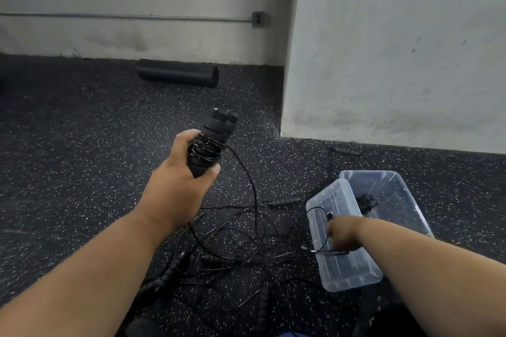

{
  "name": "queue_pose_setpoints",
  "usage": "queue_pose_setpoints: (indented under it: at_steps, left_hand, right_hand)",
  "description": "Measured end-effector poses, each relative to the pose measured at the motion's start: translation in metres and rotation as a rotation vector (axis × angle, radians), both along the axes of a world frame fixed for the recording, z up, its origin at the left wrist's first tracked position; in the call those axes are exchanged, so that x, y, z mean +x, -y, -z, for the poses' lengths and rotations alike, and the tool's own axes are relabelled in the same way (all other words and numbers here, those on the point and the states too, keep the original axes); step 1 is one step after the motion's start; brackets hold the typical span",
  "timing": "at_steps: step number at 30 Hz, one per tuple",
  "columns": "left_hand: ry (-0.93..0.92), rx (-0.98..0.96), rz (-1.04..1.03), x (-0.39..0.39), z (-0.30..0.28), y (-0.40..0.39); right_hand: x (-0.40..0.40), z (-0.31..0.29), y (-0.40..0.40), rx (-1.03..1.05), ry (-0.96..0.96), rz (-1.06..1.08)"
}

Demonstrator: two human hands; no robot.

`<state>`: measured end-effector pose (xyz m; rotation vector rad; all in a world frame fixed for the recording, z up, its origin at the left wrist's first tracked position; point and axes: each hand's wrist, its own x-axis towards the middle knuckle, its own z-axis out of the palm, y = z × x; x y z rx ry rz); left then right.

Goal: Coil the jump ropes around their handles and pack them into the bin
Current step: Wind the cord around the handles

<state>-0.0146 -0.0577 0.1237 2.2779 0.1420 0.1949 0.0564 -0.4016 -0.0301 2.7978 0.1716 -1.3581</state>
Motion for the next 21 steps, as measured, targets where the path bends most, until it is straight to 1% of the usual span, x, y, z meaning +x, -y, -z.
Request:
queue_pose_setpoints:
  at_steps: [1,2,4,6,9,11,13,15,16,17,18,20,21]
  left_hand:
    - [-0.014,-0.004,0.046,-0.001,0.0,0.002]
    - [-0.028,-0.002,0.098,-0.002,0.002,0.005]
    - [-0.061,-0.011,0.197,-0.005,0.006,0.012]
    - [-0.098,-0.059,0.283,-0.007,0.01,0.02]
    - [-0.121,-0.098,0.377,-0.009,0.014,0.029]
    - [-0.111,-0.108,0.368,-0.009,0.014,0.029]
    - [-0.081,-0.094,0.298,-0.007,0.012,0.024]
    - [-0.086,-0.004,0.206,-0.005,0.009,0.017]
    - [-0.104,0.052,0.159,-0.004,0.008,0.013]
    - [-0.128,0.109,0.121,-0.003,0.008,0.009]
    - [-0.154,0.172,0.094,-0.003,0.008,0.005]
    - [-0.181,0.313,0.075,-0.004,0.011,0.0]
    - [-0.174,0.371,0.073,-0.004,0.012,-0.001]
  right_hand:
    - [0.001,-0.005,-0.006,0.063,0.043,-0.039]
    - [0.003,-0.006,-0.014,0.182,0.102,0.01]
    - [0.001,-0.02,-0.037,0.504,0.173,0.15]
    - [-0.002,-0.043,-0.068,0.813,0.183,0.201]
    - [-0.015,-0.086,-0.106,1.123,0.092,0.176]
    - [-0.023,-0.103,-0.117,1.292,0.002,0.253]
    - [-0.026,-0.108,-0.117,1.347,-0.022,0.428]
    - [-0.023,-0.106,-0.112,1.334,0.041,0.593]
    - [-0.02,-0.105,-0.108,1.305,0.107,0.626]
    - [-0.019,-0.106,-0.105,1.252,0.189,0.591]
    - [-0.019,-0.108,-0.102,1.178,0.256,0.486]
    - [-0.023,-0.116,-0.104,1.054,0.283,0.233]
    - [-0.027,-0.12,-0.107,1.024,0.266,0.15]
